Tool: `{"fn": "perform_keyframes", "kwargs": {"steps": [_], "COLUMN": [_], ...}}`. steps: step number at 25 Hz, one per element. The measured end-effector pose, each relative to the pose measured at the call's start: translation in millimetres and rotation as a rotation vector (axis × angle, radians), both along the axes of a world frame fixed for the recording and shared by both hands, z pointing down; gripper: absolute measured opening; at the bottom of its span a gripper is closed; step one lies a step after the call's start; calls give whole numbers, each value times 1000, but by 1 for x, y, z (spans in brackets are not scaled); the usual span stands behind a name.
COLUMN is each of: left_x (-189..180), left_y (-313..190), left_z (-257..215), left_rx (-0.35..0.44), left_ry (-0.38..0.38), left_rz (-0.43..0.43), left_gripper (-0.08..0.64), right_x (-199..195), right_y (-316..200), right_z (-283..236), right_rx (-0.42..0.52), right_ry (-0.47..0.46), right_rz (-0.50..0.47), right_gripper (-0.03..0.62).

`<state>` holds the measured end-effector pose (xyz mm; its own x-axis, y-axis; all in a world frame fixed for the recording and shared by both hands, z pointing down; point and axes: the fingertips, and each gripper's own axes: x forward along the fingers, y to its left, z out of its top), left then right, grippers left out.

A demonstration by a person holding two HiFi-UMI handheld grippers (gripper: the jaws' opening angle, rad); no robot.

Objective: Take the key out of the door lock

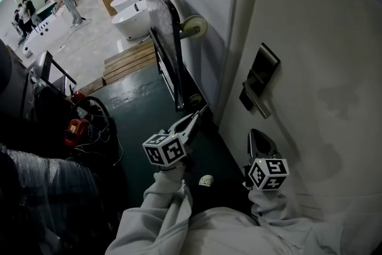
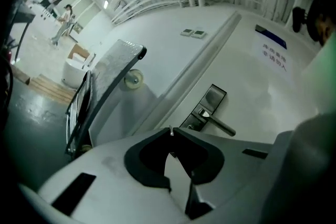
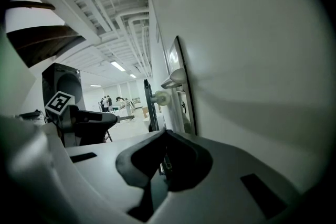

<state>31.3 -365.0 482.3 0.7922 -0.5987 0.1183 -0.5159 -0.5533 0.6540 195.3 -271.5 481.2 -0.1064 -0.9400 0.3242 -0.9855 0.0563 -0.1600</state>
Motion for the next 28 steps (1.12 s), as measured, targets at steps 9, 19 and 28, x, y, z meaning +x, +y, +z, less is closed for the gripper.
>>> {"fn": "perform_keyframes", "kwargs": {"steps": [9,19,28], "left_x": [-20,-35,-41], "left_y": [21,41,36], "left_z": [-8,-11,-8], "left_rx": [261,398,401], "left_ry": [-251,-322,-315], "left_rz": [-52,-54,-67], "left_gripper": [26,26,26], "right_x": [-10,-18,-16], "right_y": [-7,-12,-13], "right_z": [-14,-24,-23], "right_rx": [35,71,62], "right_ry": [23,15,37], "right_rz": [-51,-89,-95], "right_gripper": [52,51,51]}}
